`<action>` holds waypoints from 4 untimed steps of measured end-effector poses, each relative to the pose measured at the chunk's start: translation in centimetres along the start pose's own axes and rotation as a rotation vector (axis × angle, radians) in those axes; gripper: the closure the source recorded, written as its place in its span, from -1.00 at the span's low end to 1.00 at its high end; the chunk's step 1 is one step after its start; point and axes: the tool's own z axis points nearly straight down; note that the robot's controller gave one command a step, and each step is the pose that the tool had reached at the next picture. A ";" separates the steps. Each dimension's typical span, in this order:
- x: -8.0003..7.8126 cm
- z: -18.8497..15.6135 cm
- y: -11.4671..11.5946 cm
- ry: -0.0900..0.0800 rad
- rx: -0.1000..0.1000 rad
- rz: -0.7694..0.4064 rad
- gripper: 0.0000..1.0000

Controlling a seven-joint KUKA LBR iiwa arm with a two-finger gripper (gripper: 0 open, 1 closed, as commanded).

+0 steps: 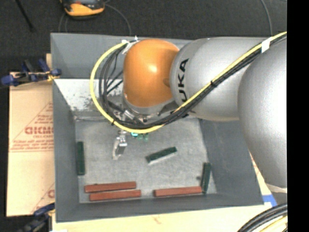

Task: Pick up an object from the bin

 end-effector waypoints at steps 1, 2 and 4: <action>-0.2 -0.4 -0.1 -0.008 -0.002 0.003 -1.00; 1.1 0.1 -1.1 -0.014 -0.001 -0.045 -1.00; 5.1 -2.9 -6.4 -0.024 0.001 -0.180 -1.00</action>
Offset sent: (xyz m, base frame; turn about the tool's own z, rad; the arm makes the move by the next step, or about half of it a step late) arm -0.0790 -0.0730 -0.0331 -0.2487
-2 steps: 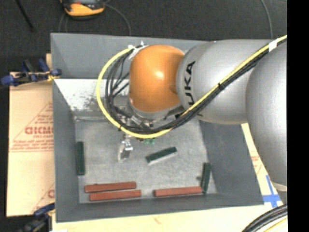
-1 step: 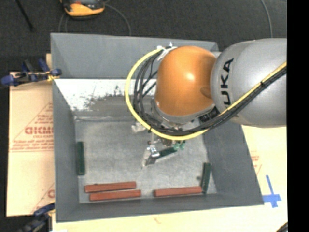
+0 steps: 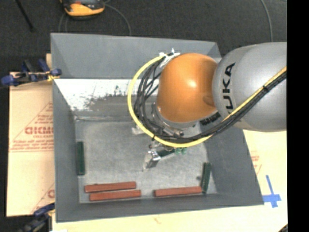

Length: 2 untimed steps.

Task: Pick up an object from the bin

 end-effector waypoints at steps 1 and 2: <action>0.5 1.8 0.5 0.006 -0.002 -0.006 -1.00; 0.3 4.6 0.9 0.026 -0.003 -0.188 -1.00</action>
Offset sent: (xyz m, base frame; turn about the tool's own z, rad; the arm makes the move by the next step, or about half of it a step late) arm 0.0204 0.0080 -0.0227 -0.3586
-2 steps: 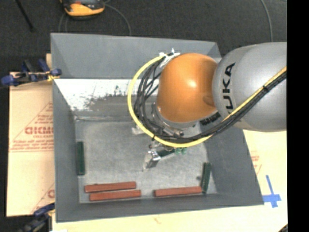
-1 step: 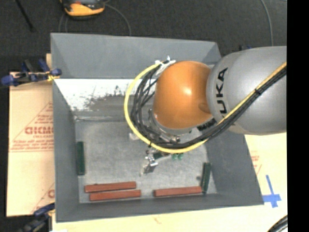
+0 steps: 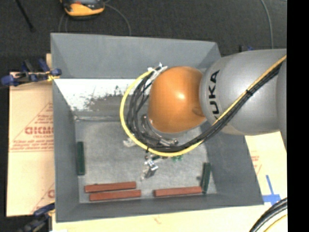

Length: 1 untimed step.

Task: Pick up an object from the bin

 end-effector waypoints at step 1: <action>1.1 1.9 0.0 -0.015 0.003 -0.163 -1.00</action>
Offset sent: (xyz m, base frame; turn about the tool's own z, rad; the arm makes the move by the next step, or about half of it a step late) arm -0.0408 -0.0014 -0.1022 0.0942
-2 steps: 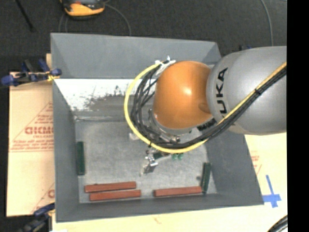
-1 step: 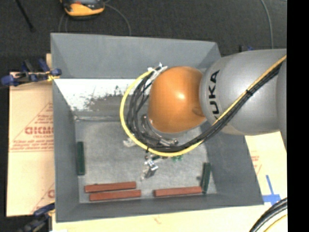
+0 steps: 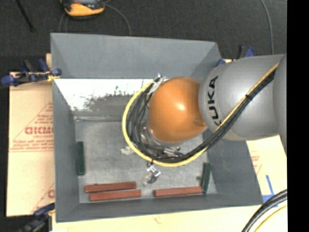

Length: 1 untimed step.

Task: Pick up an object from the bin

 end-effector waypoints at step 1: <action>2.4 7.4 1.6 0.014 -0.002 0.258 1.00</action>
Offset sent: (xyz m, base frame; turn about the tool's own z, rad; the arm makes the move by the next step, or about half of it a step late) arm 0.0000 0.0000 0.0000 0.0000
